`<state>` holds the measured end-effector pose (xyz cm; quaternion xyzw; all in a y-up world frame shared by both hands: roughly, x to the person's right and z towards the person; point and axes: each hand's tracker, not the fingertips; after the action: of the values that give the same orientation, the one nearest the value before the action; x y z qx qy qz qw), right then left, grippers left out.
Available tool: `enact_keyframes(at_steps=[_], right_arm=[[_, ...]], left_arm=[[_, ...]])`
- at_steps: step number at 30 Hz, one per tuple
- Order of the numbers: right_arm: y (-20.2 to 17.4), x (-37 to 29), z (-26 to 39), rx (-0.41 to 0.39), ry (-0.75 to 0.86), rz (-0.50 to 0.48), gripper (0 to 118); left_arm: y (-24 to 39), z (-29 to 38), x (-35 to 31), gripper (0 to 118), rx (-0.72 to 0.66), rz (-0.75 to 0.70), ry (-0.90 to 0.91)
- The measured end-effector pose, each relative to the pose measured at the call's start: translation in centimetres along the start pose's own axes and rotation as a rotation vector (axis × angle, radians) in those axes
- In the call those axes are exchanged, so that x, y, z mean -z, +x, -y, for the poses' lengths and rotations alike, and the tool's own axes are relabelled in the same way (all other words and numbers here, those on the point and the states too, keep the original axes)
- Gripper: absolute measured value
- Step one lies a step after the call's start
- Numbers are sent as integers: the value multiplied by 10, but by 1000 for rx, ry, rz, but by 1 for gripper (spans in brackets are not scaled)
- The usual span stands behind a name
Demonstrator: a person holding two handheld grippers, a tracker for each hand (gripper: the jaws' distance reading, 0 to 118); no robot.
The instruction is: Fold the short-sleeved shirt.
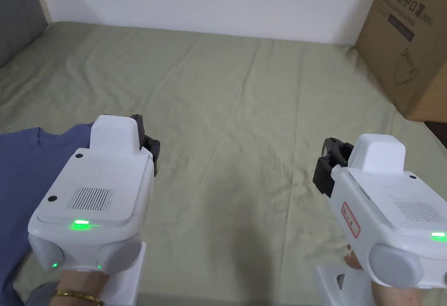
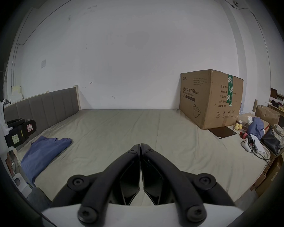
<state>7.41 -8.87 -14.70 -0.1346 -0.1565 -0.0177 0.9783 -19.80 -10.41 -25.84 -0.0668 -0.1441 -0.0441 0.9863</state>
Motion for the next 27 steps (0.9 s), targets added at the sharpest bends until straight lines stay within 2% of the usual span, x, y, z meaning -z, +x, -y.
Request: enact_keyframes(at_steps=[16, 19, 27], right_arm=[[2, -1, -9, -15, 3, -2, 0], [-6, 0, -12, -39, 4, -7, 0], [-49, 17, -20, -72, 5, -127, 0]], left_arm=[[5, -5, 3, 0, 2, 6, 1], [-1, -6, 0, 0, -14, 0, 0], [-53, -2, -16, 0, -24, -158, -9]])
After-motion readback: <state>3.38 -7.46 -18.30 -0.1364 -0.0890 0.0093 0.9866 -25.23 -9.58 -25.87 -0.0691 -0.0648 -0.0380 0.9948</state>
